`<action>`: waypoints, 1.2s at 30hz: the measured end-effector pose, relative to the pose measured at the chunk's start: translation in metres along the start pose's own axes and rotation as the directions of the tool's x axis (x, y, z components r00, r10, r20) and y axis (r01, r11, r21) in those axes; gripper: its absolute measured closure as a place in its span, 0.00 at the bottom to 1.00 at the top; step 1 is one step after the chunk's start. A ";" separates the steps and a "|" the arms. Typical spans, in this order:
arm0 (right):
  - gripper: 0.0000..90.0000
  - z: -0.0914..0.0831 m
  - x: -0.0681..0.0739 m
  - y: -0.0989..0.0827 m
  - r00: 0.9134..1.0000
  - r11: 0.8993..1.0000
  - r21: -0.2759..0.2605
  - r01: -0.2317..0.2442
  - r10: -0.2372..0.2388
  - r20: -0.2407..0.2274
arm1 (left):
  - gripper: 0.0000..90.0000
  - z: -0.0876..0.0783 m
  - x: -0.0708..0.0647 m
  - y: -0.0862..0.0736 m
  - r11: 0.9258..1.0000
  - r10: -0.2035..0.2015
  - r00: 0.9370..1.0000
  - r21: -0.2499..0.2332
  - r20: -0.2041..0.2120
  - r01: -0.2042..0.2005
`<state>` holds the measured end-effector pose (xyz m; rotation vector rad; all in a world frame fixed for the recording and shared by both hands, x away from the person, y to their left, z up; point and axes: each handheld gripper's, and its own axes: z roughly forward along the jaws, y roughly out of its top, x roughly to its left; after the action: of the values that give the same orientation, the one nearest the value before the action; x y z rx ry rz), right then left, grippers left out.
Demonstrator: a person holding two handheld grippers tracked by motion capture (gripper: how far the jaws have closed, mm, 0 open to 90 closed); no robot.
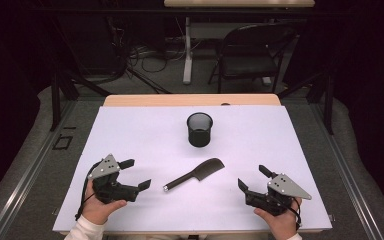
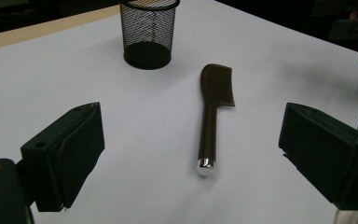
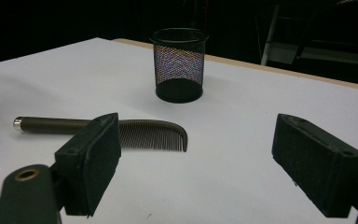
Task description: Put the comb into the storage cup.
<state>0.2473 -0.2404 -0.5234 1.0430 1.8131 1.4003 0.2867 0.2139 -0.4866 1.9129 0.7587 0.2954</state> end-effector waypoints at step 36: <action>0.17 0.001 -0.001 -0.001 1.000 1.000 0.018 -0.003 0.003 -0.001 | 0.14 0.010 0.003 0.048 0.988 -0.027 1.000 0.151 0.011 0.025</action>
<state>0.2485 -0.2403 -0.5245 1.0545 1.8290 1.3885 0.3125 0.1949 -0.4489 2.0436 0.8162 0.2142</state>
